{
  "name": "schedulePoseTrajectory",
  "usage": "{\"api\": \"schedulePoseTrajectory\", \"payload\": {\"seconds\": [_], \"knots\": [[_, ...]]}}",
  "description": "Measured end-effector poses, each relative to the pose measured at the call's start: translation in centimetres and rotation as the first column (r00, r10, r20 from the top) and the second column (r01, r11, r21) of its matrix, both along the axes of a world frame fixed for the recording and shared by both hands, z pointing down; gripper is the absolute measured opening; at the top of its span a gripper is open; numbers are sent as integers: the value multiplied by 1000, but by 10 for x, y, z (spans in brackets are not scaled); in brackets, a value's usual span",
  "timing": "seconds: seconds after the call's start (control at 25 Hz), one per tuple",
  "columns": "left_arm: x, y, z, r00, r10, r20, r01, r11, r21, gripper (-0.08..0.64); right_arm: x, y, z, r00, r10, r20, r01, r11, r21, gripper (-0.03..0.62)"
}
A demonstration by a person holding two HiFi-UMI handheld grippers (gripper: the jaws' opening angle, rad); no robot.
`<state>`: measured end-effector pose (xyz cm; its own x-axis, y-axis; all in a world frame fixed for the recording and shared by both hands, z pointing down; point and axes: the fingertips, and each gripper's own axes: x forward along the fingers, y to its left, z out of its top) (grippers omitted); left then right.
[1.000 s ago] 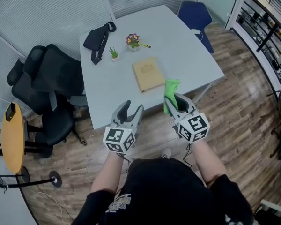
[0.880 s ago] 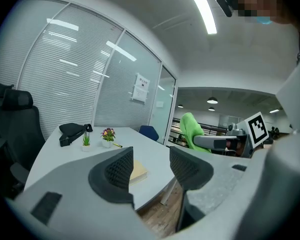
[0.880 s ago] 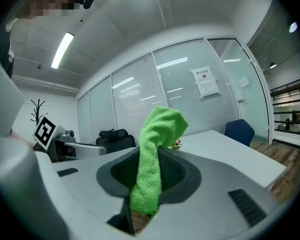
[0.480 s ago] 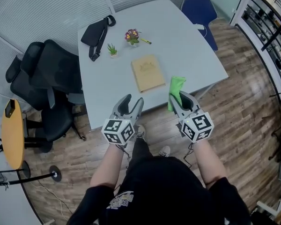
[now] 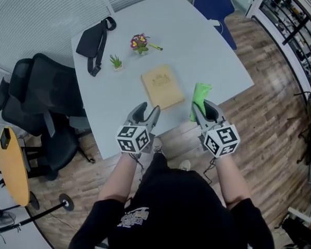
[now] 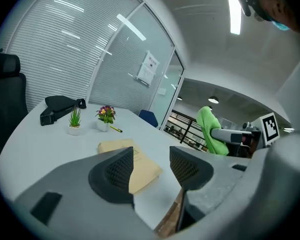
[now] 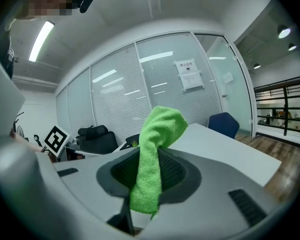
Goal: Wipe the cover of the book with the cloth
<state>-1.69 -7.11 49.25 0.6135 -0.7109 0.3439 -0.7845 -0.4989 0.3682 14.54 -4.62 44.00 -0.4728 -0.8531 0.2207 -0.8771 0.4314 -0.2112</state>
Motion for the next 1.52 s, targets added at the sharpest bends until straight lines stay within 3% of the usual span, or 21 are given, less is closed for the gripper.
{"api": "schedulePoseTrajectory", "payload": {"seconds": [0.44, 1.04, 1.52], "knots": [[-25, -65, 65, 997, 78, -9, -78, 986, -147, 215, -40, -57, 40, 998, 52, -38, -56, 994, -96, 98], [-23, -102, 140, 991, 123, -50, -132, 933, -335, 215, -71, -80, 89, 993, 67, -100, -87, 972, -217, 98], [-20, -107, 169, 986, 139, -91, -164, 903, -397, 227, -119, -78, 133, 983, -30, -179, -26, 952, -306, 98]]}}
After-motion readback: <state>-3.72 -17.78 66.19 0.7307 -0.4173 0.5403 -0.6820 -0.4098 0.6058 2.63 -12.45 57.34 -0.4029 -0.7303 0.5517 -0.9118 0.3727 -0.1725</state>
